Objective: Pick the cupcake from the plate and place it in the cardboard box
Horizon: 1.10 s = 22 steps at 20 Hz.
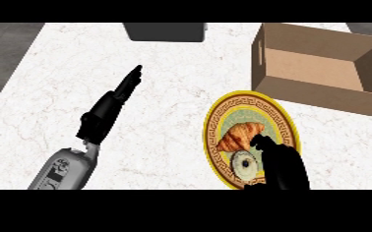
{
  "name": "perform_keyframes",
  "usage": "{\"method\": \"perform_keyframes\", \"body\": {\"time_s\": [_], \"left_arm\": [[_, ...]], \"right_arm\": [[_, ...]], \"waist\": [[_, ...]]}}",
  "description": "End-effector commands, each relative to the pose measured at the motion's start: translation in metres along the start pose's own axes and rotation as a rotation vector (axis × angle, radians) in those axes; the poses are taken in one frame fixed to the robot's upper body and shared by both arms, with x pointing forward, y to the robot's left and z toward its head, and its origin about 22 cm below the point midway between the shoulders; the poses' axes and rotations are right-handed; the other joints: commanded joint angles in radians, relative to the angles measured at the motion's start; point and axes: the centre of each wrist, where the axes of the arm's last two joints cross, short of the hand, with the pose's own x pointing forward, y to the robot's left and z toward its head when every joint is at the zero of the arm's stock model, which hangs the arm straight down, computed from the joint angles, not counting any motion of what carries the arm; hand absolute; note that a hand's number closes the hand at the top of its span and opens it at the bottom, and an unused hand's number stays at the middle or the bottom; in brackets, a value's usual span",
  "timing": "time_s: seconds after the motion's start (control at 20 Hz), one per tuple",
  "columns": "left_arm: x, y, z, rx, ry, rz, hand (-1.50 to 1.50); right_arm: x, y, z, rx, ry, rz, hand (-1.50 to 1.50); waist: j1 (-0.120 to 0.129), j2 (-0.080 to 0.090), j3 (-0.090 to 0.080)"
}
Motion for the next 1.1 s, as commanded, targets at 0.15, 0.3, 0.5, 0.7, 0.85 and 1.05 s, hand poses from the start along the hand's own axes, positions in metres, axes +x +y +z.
{"method": "perform_keyframes", "body": {"time_s": [0.15,0.3,0.5,0.7,0.85,1.05], "left_arm": [[-0.004,-0.006,0.006,0.025,-0.004,-0.004,0.0],[-0.015,0.009,0.001,0.037,0.011,0.01,0.0],[-0.003,0.017,0.007,0.033,0.003,-0.001,0.0],[-0.004,0.015,0.017,0.028,0.007,-0.007,0.0],[-0.007,0.01,0.02,0.057,0.017,-0.005,0.0],[-0.007,0.006,0.008,0.03,0.009,-0.008,0.0]], "right_arm": [[-0.064,-0.057,-0.036,-0.191,-0.283,0.125,1.5],[-0.073,-0.076,-0.025,-0.253,-0.323,0.094,1.5],[-0.073,-0.111,-0.001,-0.29,-0.385,0.017,1.5],[-0.061,-0.154,0.045,-0.324,-0.461,-0.048,1.5],[-0.065,-0.175,0.068,-0.396,-0.47,-0.13,1.5],[-0.059,-0.196,0.071,-0.462,-0.403,-0.209,1.5]], "waist": [[-0.023,0.001,0.004],[-0.037,0.002,0.003],[-0.036,-0.001,0.003],[-0.042,-0.003,0.002],[-0.047,-0.004,0.003],[-0.038,0.0,0.002]]}}
